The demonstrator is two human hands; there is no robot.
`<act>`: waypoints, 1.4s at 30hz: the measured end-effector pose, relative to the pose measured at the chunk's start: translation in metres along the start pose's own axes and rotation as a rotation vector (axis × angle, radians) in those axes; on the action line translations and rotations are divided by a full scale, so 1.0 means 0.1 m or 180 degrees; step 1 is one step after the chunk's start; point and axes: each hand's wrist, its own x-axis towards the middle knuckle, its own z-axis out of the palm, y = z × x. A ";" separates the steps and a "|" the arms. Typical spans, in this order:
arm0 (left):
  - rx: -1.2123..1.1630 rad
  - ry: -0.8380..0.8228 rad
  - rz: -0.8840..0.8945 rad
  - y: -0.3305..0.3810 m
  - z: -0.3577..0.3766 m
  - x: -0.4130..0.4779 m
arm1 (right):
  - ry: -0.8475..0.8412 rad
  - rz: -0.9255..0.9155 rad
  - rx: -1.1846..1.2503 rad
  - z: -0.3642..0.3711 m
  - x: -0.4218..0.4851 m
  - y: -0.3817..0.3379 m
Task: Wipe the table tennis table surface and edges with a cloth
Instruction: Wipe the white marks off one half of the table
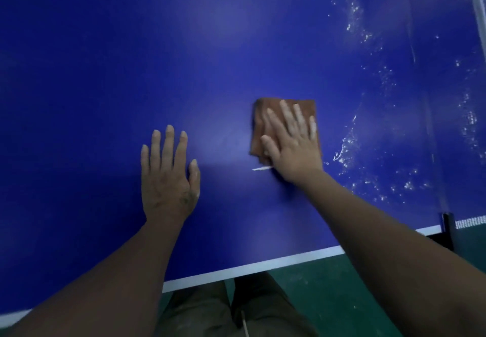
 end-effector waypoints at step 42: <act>-0.0005 0.0395 -0.0260 0.11 -0.03 -0.68 | 0.0023 -0.0601 -0.0068 0.24 -1.36 0.08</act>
